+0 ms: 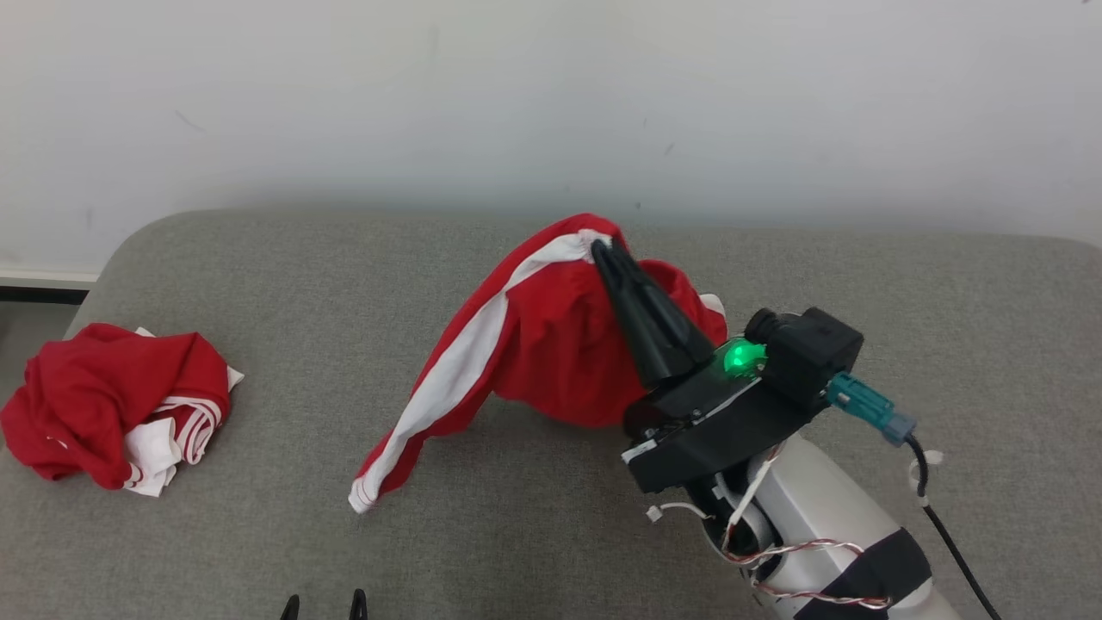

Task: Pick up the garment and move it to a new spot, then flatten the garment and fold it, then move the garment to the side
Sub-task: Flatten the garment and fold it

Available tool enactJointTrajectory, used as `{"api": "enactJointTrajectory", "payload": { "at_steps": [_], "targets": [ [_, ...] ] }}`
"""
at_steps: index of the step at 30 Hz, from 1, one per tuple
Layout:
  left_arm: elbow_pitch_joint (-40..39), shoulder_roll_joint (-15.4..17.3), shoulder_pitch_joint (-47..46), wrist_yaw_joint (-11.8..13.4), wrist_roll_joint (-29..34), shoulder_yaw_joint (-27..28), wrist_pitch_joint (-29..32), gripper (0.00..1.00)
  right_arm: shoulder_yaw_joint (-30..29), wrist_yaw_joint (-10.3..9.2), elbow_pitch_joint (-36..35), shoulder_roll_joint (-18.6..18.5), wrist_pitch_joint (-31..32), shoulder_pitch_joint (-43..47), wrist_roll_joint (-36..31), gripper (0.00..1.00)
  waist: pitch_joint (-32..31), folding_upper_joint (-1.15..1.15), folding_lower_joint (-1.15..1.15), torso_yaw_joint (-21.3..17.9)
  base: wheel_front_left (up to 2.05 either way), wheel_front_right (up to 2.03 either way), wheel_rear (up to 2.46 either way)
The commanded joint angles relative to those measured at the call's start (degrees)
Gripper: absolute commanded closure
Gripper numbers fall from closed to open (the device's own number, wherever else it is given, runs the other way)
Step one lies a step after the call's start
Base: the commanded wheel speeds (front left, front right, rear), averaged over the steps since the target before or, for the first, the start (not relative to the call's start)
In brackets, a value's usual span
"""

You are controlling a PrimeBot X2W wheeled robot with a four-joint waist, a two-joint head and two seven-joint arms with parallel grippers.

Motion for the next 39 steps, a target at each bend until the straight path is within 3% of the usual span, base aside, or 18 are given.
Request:
{"api": "enactJointTrajectory", "payload": {
  "at_steps": [1, 4, 14, 21, 22, 23, 30, 39],
  "targets": [
    [0.1, 0.0, 0.7, -0.1, 0.1, 0.2, -0.2, 0.0, -0.6, -0.13, 0.3, 0.0, 0.0, 0.4, 0.3, 1.0, -0.1, 0.0, 0.0, 0.0, 0.0, 0.0, 0.0],
    [0.2, 0.0, 0.8, -0.2, 0.1, 0.2, -0.2, 0.0, -4.9, -0.13, 2.9, -0.6, 0.0, 1.5, 1.2, 1.0, -0.2, 0.0, 0.0, 0.1, 0.0, 0.0, 0.0],
    [0.2, 0.0, 0.4, -0.3, 0.3, -0.2, -0.2, 0.0, -20.0, -0.13, 25.8, -3.7, 0.0, 5.9, -6.7, 1.0, 1.1, 0.0, 0.0, 0.3, 0.0, 0.0, 0.0],
    [-0.2, 0.0, -1.3, -1.0, 0.9, -1.6, -0.2, 0.0, -25.0, -0.13, 35.0, -3.3, 0.0, 8.0, -13.9, 0.99, 2.0, 0.0, 0.0, -0.7, 0.0, 0.0, 0.0],
    [-0.2, 0.0, -1.5, -1.1, 0.9, -2.0, -0.2, 0.0, -25.5, -0.13, 35.8, -3.2, 0.0, 8.1, -14.2, 0.42, 2.0, 0.0, 0.0, -0.8, 0.0, 0.0, 0.0],
    [-0.3, 0.0, -1.7, -1.3, 1.0, -2.3, -0.2, 0.0, -26.1, -0.13, 35.7, -3.2, 0.0, 7.9, -14.6, 0.0, 2.1, 0.0, 0.0, -1.0, 0.0, 0.0, 0.0],
    [-0.8, 0.0, -3.1, -2.0, -1.2, -4.1, -0.2, 0.0, -30.3, -0.13, 28.4, -2.5, 0.0, 11.8, -16.9, 0.0, 2.3, 0.0, 0.0, -2.7, 0.0, 0.0, 0.0],
    [0.2, 0.0, -7.2, -3.7, -6.7, -6.3, -0.2, 0.0, -31.1, -0.13, 22.0, -1.7, 0.0, 15.3, -17.6, 0.0, 5.4, 0.0, 0.0, -6.4, 0.0, 0.0, 0.0]
  ]
}}
